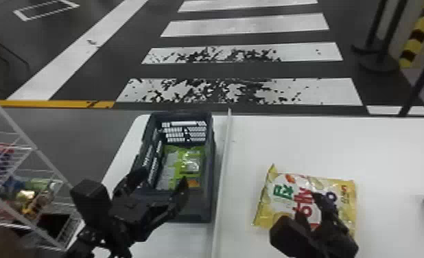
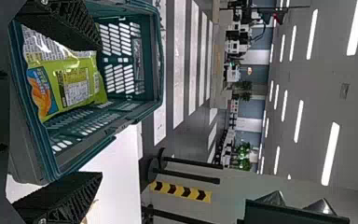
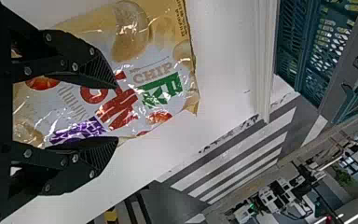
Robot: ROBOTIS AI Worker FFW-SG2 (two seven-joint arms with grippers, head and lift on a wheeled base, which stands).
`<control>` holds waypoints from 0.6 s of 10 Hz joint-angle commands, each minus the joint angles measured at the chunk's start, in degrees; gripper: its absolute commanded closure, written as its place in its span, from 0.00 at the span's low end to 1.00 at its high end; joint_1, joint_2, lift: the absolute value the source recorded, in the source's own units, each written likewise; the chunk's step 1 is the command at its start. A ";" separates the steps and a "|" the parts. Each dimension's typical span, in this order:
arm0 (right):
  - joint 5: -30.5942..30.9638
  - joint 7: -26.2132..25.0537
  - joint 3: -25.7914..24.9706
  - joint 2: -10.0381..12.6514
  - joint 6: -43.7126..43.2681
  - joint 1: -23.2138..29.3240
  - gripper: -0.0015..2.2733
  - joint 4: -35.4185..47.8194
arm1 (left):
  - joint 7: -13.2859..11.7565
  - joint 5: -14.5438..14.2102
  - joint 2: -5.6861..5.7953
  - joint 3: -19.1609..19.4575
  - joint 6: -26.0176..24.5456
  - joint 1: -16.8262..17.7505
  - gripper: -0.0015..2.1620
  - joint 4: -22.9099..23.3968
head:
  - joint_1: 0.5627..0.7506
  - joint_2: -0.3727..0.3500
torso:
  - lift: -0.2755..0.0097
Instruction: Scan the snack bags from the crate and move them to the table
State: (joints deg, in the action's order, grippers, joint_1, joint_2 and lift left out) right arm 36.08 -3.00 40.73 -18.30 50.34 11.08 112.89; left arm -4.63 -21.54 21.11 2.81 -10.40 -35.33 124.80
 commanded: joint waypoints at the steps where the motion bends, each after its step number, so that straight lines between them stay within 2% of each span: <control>1: -0.05 -0.07 0.31 0.55 0.43 1.31 0.01 2.24 | -0.03 0.00 -0.01 0.00 -0.11 0.00 0.02 0.00 | 0.70 0.77 | 0.63; 3: -0.05 -0.16 0.57 1.34 0.60 3.95 0.02 5.32 | -0.20 0.00 0.08 -0.18 0.07 0.18 0.02 -0.35 | 0.70 0.79 | 0.63; 4: 0.30 -0.07 1.89 1.43 3.59 4.57 0.02 7.52 | -0.20 0.00 0.25 -0.79 0.07 0.79 0.02 -0.88 | 0.70 0.80 | 0.63; 6: 0.48 -0.07 3.30 4.06 4.12 4.83 0.04 7.34 | -0.20 0.00 0.52 -1.41 0.07 1.32 0.02 -1.32 | 0.70 0.83 | 0.63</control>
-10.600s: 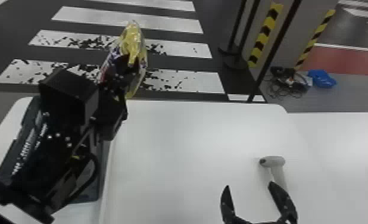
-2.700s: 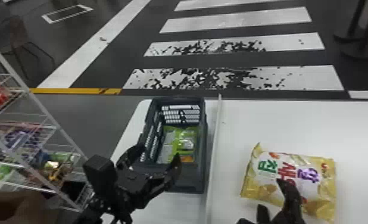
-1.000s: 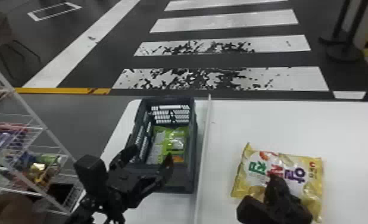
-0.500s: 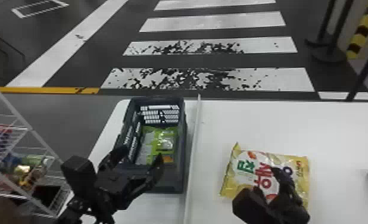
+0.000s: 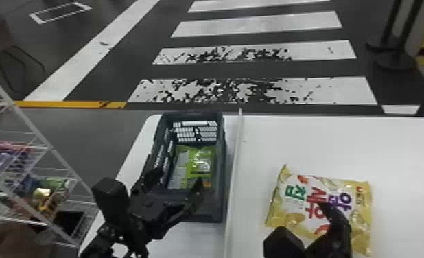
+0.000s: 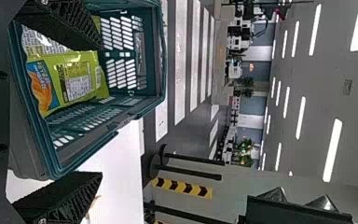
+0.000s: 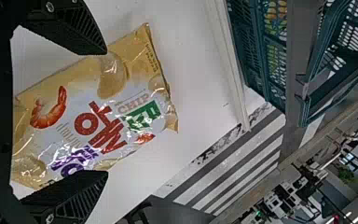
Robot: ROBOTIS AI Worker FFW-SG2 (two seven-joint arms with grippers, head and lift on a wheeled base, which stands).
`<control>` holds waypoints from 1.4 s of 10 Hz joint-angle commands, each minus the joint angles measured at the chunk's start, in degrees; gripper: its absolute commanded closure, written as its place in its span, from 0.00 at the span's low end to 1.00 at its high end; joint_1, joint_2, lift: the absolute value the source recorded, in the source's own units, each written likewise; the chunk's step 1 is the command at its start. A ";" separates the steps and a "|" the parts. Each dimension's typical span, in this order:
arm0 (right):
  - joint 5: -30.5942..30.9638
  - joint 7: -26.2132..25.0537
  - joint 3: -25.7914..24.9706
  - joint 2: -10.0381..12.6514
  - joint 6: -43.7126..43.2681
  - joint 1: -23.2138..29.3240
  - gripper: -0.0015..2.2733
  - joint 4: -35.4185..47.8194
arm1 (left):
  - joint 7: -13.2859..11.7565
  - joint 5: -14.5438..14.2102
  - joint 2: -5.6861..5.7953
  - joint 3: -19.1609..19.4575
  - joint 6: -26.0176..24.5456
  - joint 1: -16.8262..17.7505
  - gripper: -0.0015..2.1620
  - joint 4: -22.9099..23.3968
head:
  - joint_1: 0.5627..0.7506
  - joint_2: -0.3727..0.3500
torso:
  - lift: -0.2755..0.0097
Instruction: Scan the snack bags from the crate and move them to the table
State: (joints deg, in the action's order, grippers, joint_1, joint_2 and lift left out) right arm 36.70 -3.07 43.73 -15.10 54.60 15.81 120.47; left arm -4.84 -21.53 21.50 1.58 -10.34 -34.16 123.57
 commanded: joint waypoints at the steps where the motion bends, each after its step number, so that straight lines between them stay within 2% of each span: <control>1: -1.46 -0.01 0.04 2.09 -1.20 -0.26 0.04 -0.59 | 0.00 0.00 0.21 -0.44 0.00 0.24 0.02 -0.26 | 0.70 0.84 | 0.63; 3: -4.88 0.17 -0.14 4.20 -2.95 -3.07 0.04 -4.19 | -0.09 0.00 0.39 -0.44 0.00 0.24 0.02 -0.52 | 0.70 0.89 | 0.63; 5: -6.20 0.17 -0.40 6.22 -9.99 -5.44 0.04 -10.87 | -0.17 -0.09 0.82 -0.44 0.00 -0.29 0.02 -0.70 | 0.70 0.93 | 0.63; 8: -9.10 0.08 -2.34 8.60 -11.39 -9.40 0.04 -18.70 | -0.17 -0.27 1.09 0.53 0.18 -1.08 0.02 -0.96 | 0.70 0.96 | 0.63; 10: -9.19 0.26 -2.60 9.04 -10.34 -10.89 0.04 -21.77 | -0.26 -0.44 1.00 0.79 0.36 -1.08 0.02 -1.23 | 0.70 0.96 | 0.63; 14: -9.28 1.23 -3.13 9.04 -5.77 -11.24 0.04 -21.25 | -0.44 -0.79 0.82 0.62 0.53 -0.03 0.01 -2.37 | 0.70 0.93 | 0.63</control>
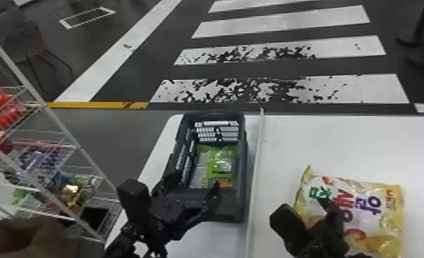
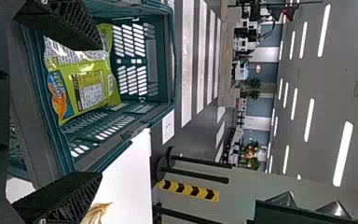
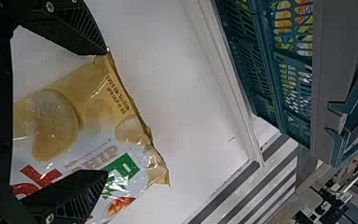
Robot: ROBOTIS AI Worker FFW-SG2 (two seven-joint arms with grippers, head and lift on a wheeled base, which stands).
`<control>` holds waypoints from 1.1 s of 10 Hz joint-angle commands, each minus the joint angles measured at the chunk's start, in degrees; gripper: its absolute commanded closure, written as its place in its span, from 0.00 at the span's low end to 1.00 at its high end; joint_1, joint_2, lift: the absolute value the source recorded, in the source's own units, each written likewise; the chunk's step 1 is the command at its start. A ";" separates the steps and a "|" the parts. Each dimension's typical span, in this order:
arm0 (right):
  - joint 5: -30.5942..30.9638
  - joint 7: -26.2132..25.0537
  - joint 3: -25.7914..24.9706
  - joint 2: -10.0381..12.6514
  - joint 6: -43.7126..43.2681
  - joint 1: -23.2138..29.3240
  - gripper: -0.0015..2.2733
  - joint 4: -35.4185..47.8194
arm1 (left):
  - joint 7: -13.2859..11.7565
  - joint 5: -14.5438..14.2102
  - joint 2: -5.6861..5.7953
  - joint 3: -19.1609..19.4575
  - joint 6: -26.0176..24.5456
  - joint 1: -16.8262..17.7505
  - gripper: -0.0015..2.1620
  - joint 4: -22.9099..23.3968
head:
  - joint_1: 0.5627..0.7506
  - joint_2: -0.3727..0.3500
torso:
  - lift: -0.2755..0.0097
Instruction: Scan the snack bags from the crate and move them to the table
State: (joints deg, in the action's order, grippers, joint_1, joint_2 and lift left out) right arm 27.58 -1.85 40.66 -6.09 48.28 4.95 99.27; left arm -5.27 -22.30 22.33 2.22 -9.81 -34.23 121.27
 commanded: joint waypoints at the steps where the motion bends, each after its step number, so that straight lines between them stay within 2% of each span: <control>1: -1.21 0.62 -0.40 0.03 1.60 -1.00 0.05 -0.31 | 0.00 -0.20 0.08 0.07 0.00 0.04 0.02 -0.16 | 0.70 0.93 | 0.63; 2: -1.65 2.55 -0.49 0.20 4.94 -1.79 0.15 -0.57 | 0.00 -0.20 0.08 0.07 0.18 0.04 0.02 -0.51 | 0.70 0.92 | 0.63; 3: -1.65 5.10 -0.49 0.29 7.58 -2.32 0.36 -0.57 | -0.53 -0.37 -0.09 0.15 0.35 0.12 0.02 -1.04 | 0.70 0.92 | 0.63; 4: -1.21 5.89 -0.58 0.29 9.51 -2.23 0.70 -0.39 | -0.79 -0.55 -0.27 0.15 0.53 0.30 0.02 -1.39 | 0.70 0.92 | 0.63; 5: -0.25 5.63 -0.67 0.29 9.16 -1.35 0.94 0.40 | -0.88 -0.55 -0.36 0.07 0.70 0.48 0.02 -1.56 | 0.70 0.91 | 0.63; 6: 0.54 5.19 -1.72 0.20 6.17 0.85 0.99 2.42 | -1.14 -0.64 -0.53 0.07 0.70 0.48 0.02 -1.56 | 0.70 0.90 | 0.63; 9: -0.16 5.98 -5.68 -0.41 6.00 5.24 0.99 13.49 | -1.23 -0.64 -0.71 0.15 0.88 -0.23 0.02 -1.12 | 0.70 0.90 | 0.63; 11: -6.05 7.30 -11.13 -1.82 6.00 7.97 0.99 22.63 | -1.41 -0.46 -0.71 0.33 0.88 -0.84 0.02 -0.68 | 0.70 0.89 | 0.63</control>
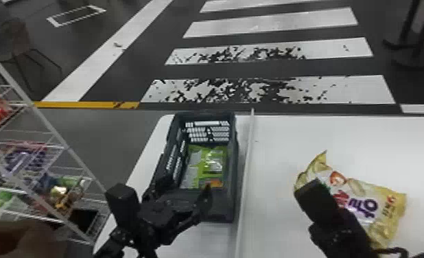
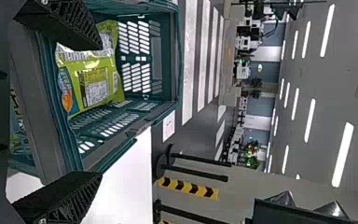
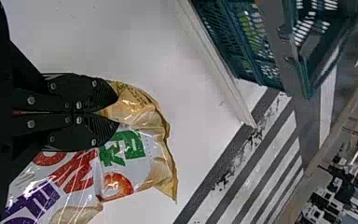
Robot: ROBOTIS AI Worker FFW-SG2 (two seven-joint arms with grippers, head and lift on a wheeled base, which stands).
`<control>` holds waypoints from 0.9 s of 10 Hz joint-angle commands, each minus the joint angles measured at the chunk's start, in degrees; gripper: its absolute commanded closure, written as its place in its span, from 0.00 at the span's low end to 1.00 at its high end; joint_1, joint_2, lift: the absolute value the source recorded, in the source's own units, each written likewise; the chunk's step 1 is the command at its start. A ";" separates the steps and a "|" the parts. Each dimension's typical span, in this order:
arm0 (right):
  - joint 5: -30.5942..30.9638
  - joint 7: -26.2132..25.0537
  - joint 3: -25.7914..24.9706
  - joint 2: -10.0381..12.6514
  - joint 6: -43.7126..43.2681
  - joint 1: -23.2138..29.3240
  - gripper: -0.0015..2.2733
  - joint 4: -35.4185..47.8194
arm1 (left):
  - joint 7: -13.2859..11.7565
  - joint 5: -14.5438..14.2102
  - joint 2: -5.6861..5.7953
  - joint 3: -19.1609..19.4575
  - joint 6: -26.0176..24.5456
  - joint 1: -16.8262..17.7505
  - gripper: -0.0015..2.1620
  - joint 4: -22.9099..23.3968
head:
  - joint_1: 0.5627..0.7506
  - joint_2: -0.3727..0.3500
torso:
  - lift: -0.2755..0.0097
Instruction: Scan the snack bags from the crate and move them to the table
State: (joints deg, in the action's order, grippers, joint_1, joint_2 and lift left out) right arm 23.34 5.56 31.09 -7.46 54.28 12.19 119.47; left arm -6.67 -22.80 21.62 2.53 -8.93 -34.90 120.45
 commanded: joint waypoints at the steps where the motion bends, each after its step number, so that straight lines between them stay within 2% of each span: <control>1: -9.28 1.30 -7.01 -0.53 -0.70 1.88 0.99 5.95 | -0.01 0.30 -0.08 -0.07 0.00 -0.43 0.02 0.31 | 0.70 0.87 | 0.63; 4: -45.05 6.40 -29.77 0.70 0.00 3.19 0.99 9.37 | -0.10 0.83 -0.52 -0.42 -0.17 -0.69 0.02 0.57 | 0.70 0.81 | 0.63; 5: -52.43 7.45 -34.52 0.96 1.23 2.76 0.99 8.76 | -0.10 0.83 -0.52 -0.42 -0.17 -0.78 0.02 0.57 | 0.70 0.78 | 0.63; 6: -56.74 7.80 -37.33 0.96 2.11 2.76 0.99 8.67 | -0.19 0.92 -0.61 -0.59 -0.17 -0.78 0.02 0.57 | 0.70 0.75 | 0.63; 9: -68.78 9.03 -42.25 1.93 4.22 3.02 0.99 7.26 | -0.45 1.88 -1.05 -0.86 0.00 -1.31 0.02 1.01 | 0.70 0.71 | 0.63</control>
State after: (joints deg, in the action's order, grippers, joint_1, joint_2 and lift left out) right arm -43.31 14.64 -10.45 -5.84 58.16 15.07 127.24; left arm -7.12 -21.07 20.67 1.69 -9.02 -36.08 121.27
